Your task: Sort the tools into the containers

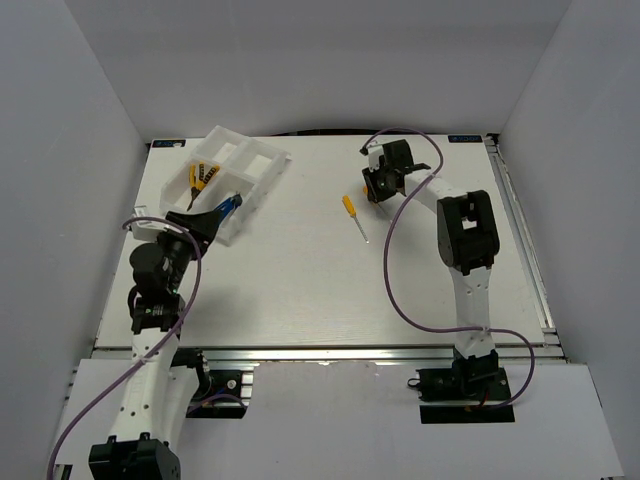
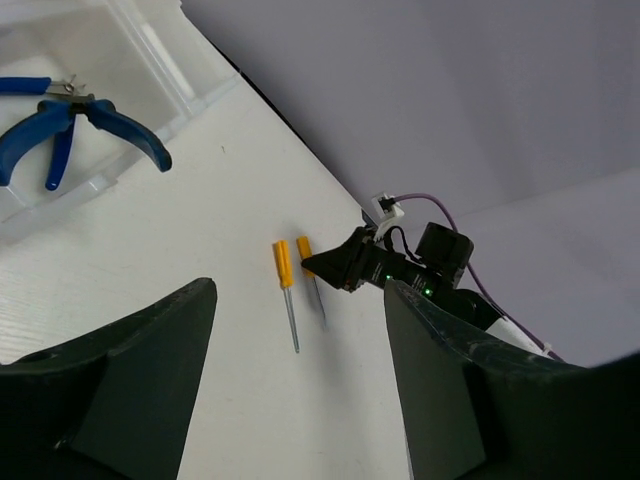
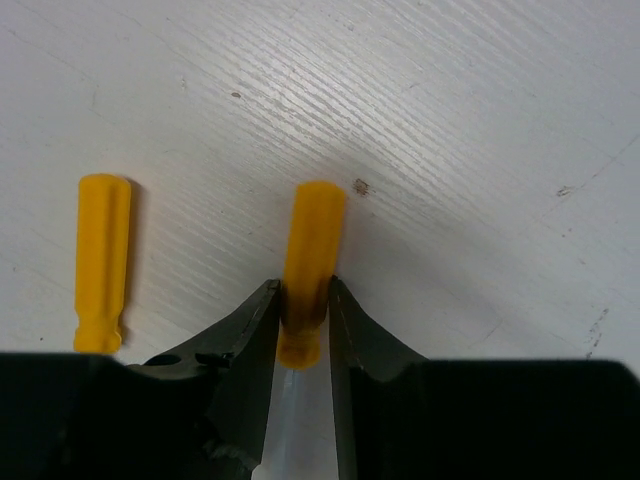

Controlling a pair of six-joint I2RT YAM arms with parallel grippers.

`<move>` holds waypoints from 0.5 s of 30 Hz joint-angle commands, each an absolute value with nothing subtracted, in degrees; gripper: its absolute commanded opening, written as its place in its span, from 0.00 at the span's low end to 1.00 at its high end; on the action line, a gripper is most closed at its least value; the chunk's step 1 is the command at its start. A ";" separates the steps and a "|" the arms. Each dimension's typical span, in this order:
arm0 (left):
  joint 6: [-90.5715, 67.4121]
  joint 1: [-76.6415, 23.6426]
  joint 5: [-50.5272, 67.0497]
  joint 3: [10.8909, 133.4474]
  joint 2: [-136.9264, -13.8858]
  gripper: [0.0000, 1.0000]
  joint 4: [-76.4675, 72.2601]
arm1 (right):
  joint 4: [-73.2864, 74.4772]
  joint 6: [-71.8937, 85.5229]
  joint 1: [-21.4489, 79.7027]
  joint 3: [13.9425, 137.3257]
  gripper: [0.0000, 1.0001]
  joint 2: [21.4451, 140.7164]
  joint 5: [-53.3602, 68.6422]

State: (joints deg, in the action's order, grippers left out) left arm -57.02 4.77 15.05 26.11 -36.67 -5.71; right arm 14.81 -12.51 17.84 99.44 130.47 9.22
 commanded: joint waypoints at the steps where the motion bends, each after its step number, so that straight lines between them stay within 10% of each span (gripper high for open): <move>1: -58.18 2.60 17.02 26.05 -38.08 0.78 -10.01 | 18.50 -14.54 18.63 97.31 0.26 129.49 5.87; 8: -58.59 -10.97 11.54 25.17 -44.36 0.78 -16.37 | 16.96 -15.20 18.57 93.25 0.01 125.85 7.24; 15: -60.61 -22.92 6.33 27.03 -56.01 0.79 -27.54 | 16.78 -15.29 16.36 92.23 0.00 116.38 18.45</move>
State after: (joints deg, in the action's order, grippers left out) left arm -59.48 -19.68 9.61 25.84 -52.91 -19.87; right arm 16.18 -14.76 17.80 92.34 124.25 11.37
